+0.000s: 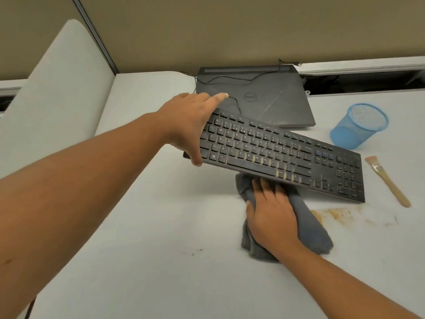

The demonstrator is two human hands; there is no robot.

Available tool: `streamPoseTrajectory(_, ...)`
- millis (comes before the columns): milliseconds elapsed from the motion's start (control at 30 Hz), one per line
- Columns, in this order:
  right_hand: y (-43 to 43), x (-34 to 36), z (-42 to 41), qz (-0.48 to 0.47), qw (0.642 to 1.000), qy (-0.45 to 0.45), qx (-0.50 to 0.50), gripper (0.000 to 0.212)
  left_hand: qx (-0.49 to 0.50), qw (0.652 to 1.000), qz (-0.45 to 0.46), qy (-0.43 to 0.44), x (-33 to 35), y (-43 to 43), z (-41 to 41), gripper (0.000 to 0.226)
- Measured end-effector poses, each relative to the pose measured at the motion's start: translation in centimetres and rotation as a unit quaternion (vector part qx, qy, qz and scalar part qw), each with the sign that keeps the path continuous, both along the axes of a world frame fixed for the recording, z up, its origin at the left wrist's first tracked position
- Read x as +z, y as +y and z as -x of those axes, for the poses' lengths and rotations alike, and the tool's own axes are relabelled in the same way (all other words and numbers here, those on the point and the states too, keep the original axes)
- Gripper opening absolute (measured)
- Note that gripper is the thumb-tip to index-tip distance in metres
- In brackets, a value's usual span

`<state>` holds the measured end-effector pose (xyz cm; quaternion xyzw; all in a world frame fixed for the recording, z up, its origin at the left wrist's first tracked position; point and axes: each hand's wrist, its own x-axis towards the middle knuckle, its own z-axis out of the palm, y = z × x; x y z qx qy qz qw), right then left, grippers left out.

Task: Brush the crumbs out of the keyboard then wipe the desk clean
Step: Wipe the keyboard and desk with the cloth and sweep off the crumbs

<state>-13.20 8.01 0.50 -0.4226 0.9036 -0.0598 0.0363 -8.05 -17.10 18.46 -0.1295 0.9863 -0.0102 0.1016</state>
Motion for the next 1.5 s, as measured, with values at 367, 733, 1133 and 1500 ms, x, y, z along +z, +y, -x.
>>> streamPoseTrajectory(367,8.4,-1.3,7.0,0.126,0.991,-0.009,-0.042,0.036,0.038,0.998,-0.046,-0.008,-1.4,0.3,-0.8,0.152)
streamPoseTrajectory(733,7.1,1.7,0.9,0.274,0.950,-0.062,0.133,0.046,0.046,0.996,-0.074,0.013,-1.6,0.3,-0.7,0.151)
streamPoseTrajectory(1133,-5.2,1.4,-17.0,-0.014,0.827,-0.050,0.560,0.053,0.046,0.994,-0.093,0.027,-3.3,0.0,-1.2,0.150)
streamPoseTrajectory(1500,0.9,0.6,-4.8,0.030,0.981,-0.090,0.168,0.055,0.062,0.989,-0.129,0.024,-5.4,-0.4,-2.4,0.152)
